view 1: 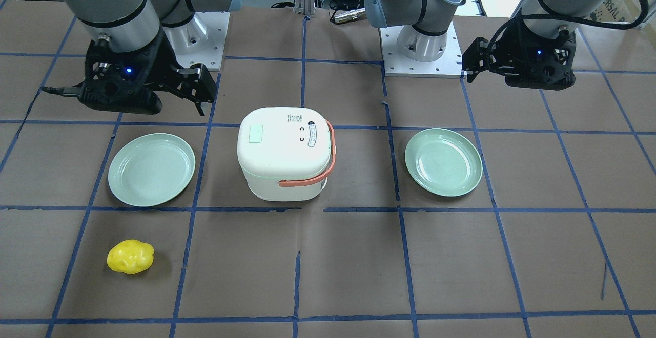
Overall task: Press rice cooker button
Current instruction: 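Move the right gripper over the rice cooker's green lid button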
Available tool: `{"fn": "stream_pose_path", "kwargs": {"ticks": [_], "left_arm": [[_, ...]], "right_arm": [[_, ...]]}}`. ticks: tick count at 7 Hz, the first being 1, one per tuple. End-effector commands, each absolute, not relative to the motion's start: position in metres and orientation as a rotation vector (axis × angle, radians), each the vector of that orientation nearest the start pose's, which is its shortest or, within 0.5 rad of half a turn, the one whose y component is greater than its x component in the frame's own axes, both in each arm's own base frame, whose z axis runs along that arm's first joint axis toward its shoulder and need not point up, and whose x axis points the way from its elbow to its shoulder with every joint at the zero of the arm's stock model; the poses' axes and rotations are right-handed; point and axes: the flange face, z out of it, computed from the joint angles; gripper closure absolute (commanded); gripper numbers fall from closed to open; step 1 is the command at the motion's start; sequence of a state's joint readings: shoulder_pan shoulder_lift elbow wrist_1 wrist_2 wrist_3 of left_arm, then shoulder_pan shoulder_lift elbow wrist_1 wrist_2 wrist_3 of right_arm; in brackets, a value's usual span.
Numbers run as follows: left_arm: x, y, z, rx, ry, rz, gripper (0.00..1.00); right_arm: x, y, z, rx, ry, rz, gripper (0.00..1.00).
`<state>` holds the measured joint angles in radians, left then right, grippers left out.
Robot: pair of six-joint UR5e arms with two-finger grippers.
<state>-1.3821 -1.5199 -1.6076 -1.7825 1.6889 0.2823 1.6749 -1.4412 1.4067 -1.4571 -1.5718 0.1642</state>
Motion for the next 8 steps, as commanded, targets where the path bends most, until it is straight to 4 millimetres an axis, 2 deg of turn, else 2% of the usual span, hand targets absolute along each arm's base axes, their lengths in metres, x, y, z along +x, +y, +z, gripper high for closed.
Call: {"fn": "stream_pose_path", "kwargs": {"ticks": [1, 2, 3, 4, 7, 8], "left_arm": [[-0.035, -0.463, 0.476, 0.161, 3.05, 0.335, 0.0], [-0.035, -0.464, 0.476, 0.161, 3.051, 0.337, 0.0], [-0.035, -0.464, 0.476, 0.161, 3.051, 0.337, 0.0], [-0.035, -0.464, 0.476, 0.161, 3.051, 0.337, 0.0], [-0.035, -0.464, 0.476, 0.161, 3.051, 0.337, 0.0], [-0.035, -0.464, 0.476, 0.161, 3.051, 0.337, 0.0]], "right_arm": [[0.236, -0.506, 0.474, 0.073, 3.142, 0.088, 0.21], [0.239, -0.502, 0.457, 0.077, 3.112, 0.14, 0.6], [0.246, -0.5, 0.44, 0.077, 3.039, 0.189, 0.79], [0.247, -0.497, 0.425, 0.066, 3.032, 0.193, 0.86], [0.246, -0.491, 0.383, 0.062, 3.031, 0.175, 0.89], [0.247, -0.492, 0.383, 0.066, 3.028, 0.155, 0.89]]}}
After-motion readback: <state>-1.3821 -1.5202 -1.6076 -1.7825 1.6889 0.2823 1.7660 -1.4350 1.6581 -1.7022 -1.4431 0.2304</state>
